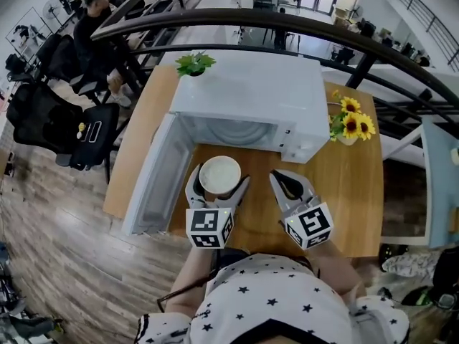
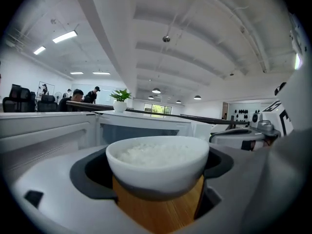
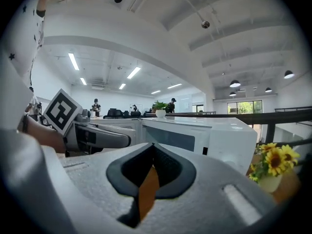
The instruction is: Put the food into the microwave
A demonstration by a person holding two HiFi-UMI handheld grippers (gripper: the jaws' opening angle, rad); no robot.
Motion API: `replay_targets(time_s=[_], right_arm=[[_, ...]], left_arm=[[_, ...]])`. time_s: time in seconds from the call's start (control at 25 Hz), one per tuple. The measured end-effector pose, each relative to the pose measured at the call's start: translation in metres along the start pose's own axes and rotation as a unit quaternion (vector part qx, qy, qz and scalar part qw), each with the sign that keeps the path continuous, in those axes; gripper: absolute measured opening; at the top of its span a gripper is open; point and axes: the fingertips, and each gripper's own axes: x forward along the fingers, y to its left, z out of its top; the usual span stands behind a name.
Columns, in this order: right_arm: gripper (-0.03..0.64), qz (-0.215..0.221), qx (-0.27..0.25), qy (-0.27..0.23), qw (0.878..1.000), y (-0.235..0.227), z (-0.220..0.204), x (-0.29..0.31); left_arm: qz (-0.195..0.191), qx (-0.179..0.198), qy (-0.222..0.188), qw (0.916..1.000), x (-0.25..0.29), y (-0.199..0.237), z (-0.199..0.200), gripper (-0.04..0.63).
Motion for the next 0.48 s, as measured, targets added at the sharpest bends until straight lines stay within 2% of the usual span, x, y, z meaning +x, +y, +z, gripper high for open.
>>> replay_targets(time_s=[0.24, 0.48], right_arm=[[0.005, -0.038, 0.007, 0.019, 0.999, -0.018, -0.012, 0.014], [0.005, -0.063, 0.016, 0.028, 0.998, -0.030, -0.019, 0.027]], left_arm=[[-0.030, 0.008, 0.018, 0.9994, 0.046, 0.013, -0.009, 0.526], [-0.044, 0.016, 0.033, 0.9984, 0.090, 0.025, -0.020, 0.526]])
